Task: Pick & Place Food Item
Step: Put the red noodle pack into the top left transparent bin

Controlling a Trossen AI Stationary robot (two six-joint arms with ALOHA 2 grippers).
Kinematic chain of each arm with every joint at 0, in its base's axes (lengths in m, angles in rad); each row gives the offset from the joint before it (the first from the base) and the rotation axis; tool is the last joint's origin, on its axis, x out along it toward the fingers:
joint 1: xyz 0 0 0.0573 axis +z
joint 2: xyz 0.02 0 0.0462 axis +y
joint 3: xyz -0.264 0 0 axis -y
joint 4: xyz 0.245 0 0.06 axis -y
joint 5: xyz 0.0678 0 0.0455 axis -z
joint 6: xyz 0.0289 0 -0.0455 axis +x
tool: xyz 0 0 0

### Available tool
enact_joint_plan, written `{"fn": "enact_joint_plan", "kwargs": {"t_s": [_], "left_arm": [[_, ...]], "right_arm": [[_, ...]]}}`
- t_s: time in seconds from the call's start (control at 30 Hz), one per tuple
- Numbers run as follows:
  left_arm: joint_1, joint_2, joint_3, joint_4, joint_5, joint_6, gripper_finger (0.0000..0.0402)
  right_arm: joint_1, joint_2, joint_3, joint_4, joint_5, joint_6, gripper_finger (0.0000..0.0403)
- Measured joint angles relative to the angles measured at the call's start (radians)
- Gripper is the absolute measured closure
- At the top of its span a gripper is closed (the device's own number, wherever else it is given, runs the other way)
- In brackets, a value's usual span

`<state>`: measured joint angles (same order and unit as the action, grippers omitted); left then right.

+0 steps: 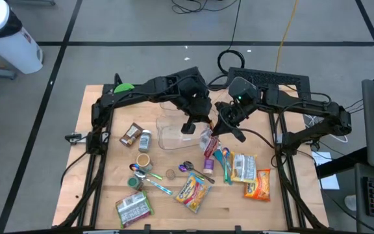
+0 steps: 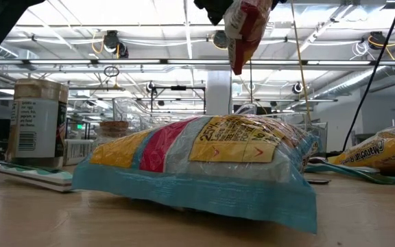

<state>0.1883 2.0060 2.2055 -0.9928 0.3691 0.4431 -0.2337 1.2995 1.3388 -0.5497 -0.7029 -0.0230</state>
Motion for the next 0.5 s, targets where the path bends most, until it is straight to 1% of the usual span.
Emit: {"fn": "enact_joint_plan", "kwargs": {"t_s": [0.1,0.23,0.5], "left_arm": [[0.000,0.000,0.000,0.000,-0.001,0.000,0.0387],[0.000,0.000,0.000,0.001,-0.005,-0.008,0.0397],[0.003,0.000,0.000,0.001,-0.015,-0.019,0.0399]], "right_arm": [[0.000,0.000,0.000,0.000,0.003,-0.002,0.0403],[0.000,0.000,0.000,0.001,0.019,-0.018,0.0403],[0.000,0.000,0.000,0.009,0.048,-0.019,0.0403]]}}
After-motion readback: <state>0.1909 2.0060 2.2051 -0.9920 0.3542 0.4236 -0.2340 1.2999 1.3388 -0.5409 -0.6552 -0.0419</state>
